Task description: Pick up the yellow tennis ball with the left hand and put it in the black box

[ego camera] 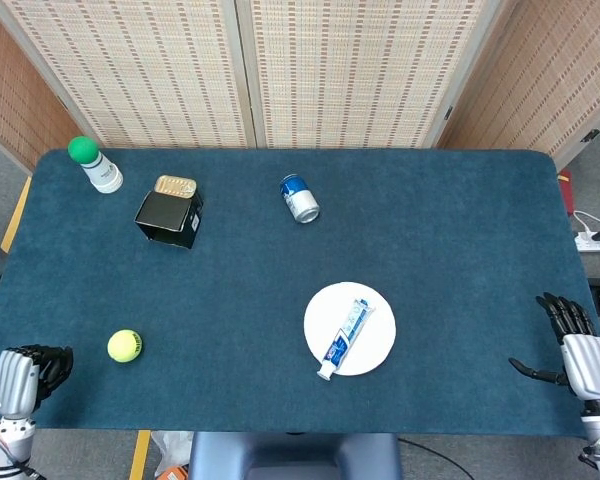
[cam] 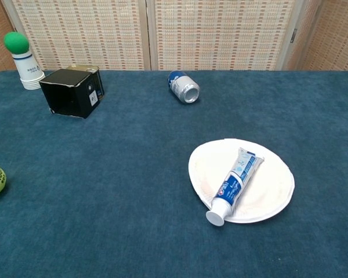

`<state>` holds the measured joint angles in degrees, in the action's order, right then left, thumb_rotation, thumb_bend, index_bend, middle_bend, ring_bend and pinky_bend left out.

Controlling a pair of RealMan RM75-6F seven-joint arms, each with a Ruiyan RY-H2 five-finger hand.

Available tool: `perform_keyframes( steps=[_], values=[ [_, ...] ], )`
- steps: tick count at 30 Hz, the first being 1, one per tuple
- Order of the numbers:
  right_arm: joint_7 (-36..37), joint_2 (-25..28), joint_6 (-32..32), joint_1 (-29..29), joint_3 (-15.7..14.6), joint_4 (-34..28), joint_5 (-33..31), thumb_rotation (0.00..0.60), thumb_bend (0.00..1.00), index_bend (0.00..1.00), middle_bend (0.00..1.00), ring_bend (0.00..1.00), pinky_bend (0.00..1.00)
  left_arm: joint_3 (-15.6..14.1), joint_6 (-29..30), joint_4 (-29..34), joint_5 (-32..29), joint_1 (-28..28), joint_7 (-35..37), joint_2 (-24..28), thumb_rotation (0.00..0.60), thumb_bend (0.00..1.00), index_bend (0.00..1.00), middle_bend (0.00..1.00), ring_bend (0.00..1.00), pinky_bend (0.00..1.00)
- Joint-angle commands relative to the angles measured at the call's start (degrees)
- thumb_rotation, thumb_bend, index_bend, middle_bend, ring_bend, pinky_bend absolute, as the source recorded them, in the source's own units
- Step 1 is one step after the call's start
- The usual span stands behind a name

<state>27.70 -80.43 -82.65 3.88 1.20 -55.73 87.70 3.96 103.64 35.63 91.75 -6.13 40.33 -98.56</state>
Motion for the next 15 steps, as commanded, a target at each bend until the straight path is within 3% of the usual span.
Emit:
perform_keyframes(
  steps=[1,6,15],
  values=[
    [-0.12,0.00,0.17,0.08,-0.05,-0.06,0.02,0.600,0.00,0.10,0.05,0.00,0.00,-1.88,-1.27,-0.74,0.88,0.26,-0.46,0.09,0.600,0.54,1.00,1.00,1.00,1.00],
    [0.24,0.09,0.01,0.00,-0.12,-0.06,0.10,0.600,0.00,0.10,0.05,0.00,0.00,-7.86,-0.91,-6.28,4.69,3.88,-3.78,-0.85,0.600,0.60,1.00,1.00,1.00,1.00],
    [0.81,0.07,-0.33,-0.15,-0.04,0.17,0.06,0.600,0.00,0.10,0.05,0.00,0.00,-11.23,-2.51,-19.54,5.23,9.75,-0.85,-8.92,0.600,0.63,1.00,1.00,1.00,1.00]
  ],
)
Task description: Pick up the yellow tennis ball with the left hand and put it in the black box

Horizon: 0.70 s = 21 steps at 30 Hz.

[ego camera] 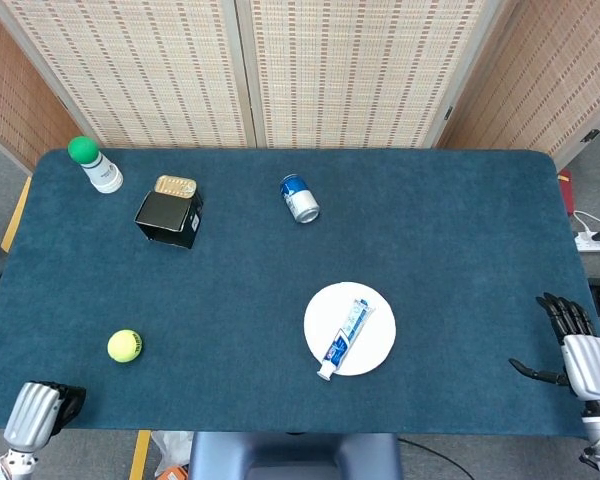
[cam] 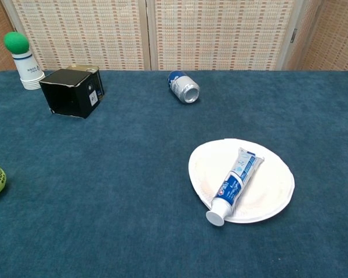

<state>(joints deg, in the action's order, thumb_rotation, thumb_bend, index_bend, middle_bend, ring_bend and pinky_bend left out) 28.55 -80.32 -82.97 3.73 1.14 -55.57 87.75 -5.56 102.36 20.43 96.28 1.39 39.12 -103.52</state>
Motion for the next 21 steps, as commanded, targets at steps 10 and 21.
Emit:
perform_keyframes(
  steps=[10,21],
  values=[
    [-1.70,-0.12,0.18,0.30,-0.14,-0.70,0.29,0.600,0.00,0.10,0.05,0.00,0.00,-2.29,-6.07,-11.09,1.65,-4.12,-3.26,-10.34,0.600,0.63,1.00,1.00,1.00,1.00],
    [-2.95,-0.21,0.93,0.59,-0.17,-1.27,0.07,0.600,0.00,0.10,0.05,0.00,0.00,-1.05,-10.90,-12.56,-0.03,-7.86,-1.52,-10.41,0.600,0.64,1.00,1.00,1.00,1.00]
  ],
)
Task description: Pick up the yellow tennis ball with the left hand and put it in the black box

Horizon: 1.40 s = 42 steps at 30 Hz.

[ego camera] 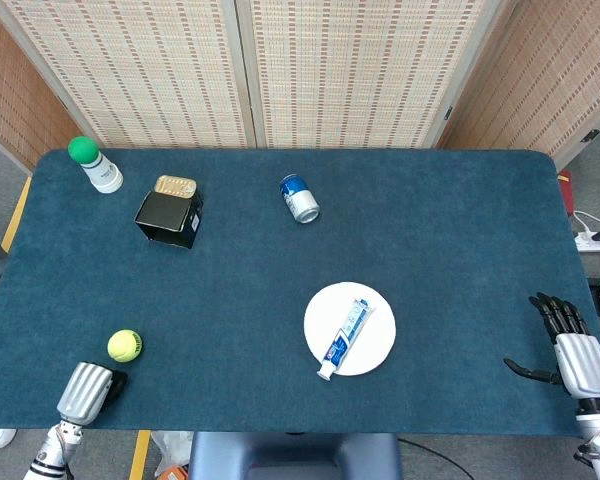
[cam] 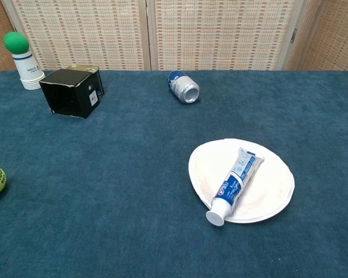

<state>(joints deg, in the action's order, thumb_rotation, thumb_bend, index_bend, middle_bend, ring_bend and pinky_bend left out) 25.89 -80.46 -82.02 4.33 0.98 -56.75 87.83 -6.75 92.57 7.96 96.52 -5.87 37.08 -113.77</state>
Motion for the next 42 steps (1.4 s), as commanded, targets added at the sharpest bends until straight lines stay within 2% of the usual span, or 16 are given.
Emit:
perform_keyframes(
  steps=[1,8,19,26,32,42],
  values=[
    [-0.46,-0.09,0.01,-0.01,-0.03,-0.15,-0.01,0.600,0.00,0.10,0.05,0.00,0.00,0.14,-1.41,-0.08,-0.31,-0.77,0.74,-0.22,0.600,0.64,1.00,1.00,1.00,1.00],
    [-1.73,-0.20,0.80,0.28,0.10,-0.66,-0.42,0.600,0.00,0.10,0.05,0.00,0.00,0.34,-2.25,-0.21,-0.71,-2.03,1.49,-0.61,0.600,0.64,1.00,1.00,1.00,1.00],
    [-3.48,-0.17,1.74,0.61,0.29,-1.62,-1.01,0.600,0.00,0.10,0.05,0.00,0.00,0.62,-4.98,0.19,-0.96,-7.31,4.63,-0.83,0.600,0.65,1.00,1.00,1.00,1.00],
    [-3.26,-0.03,2.10,0.66,0.50,-1.67,-1.44,0.600,0.00,0.10,0.05,0.00,0.00,-0.27,-6.12,0.34,-0.32,-7.98,4.80,-1.42,0.600,0.66,1.00,1.00,1.00,1.00],
    [-2.97,0.08,2.33,0.83,0.43,-1.57,-1.32,0.600,0.00,0.10,0.05,0.00,0.00,0.55,-7.34,0.49,-1.31,-8.51,3.44,-2.01,0.600,0.66,1.00,1.00,1.00,1.00],
    [-1.96,0.07,1.79,0.51,0.46,-1.02,-1.33,0.600,0.00,0.10,0.05,0.00,0.00,1.81,-12.06,1.06,-2.60,-12.73,4.45,-2.09,0.600,0.66,1.00,1.00,1.00,1.00]
  ],
)
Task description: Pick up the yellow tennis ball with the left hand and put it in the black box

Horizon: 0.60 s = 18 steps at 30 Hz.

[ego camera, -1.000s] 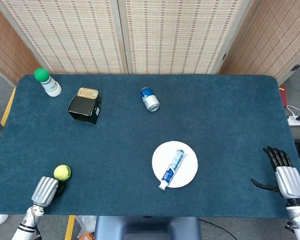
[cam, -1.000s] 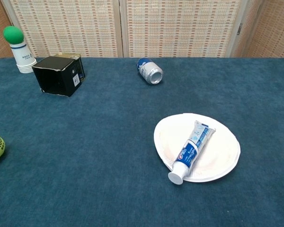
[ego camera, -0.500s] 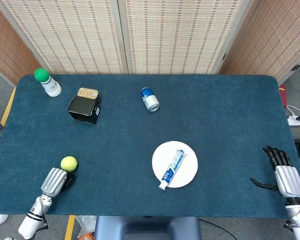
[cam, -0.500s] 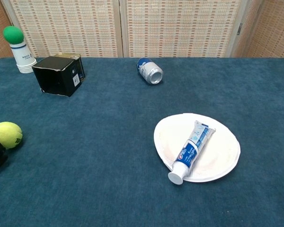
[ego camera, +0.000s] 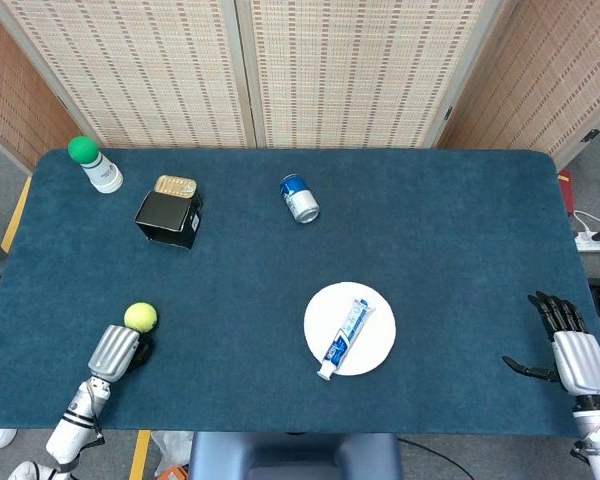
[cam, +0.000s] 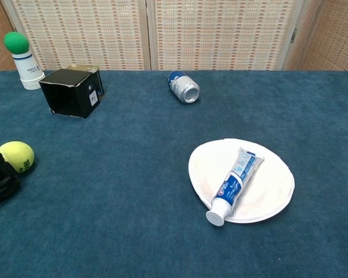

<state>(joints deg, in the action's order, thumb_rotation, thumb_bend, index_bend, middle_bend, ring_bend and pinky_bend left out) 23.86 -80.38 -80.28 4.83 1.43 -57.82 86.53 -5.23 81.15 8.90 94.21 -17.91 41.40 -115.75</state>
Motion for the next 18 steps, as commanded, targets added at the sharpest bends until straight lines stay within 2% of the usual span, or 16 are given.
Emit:
perform_keyframes(
  steps=[1,9,18],
  values=[
    [0.08,-0.01,0.11,0.04,0.01,0.09,-0.02,0.600,0.00,0.10,0.05,0.00,0.00,0.47,-1.05,0.15,-0.45,-1.19,0.13,-0.20,0.600,0.66,1.00,1.00,1.00,1.00],
    [-0.04,0.01,0.75,0.30,0.14,0.10,-0.32,0.600,0.00,0.10,0.05,0.00,0.00,1.71,-3.59,0.69,-1.58,-4.56,0.33,-0.44,0.600,0.66,1.00,1.00,1.00,1.00],
    [-0.32,0.00,1.00,0.33,0.26,0.01,-0.59,0.600,0.00,0.10,0.05,0.00,0.00,3.28,-11.85,-0.16,-3.47,-8.63,2.37,-0.52,0.600,0.66,1.00,1.00,1.00,1.00]
  ],
)
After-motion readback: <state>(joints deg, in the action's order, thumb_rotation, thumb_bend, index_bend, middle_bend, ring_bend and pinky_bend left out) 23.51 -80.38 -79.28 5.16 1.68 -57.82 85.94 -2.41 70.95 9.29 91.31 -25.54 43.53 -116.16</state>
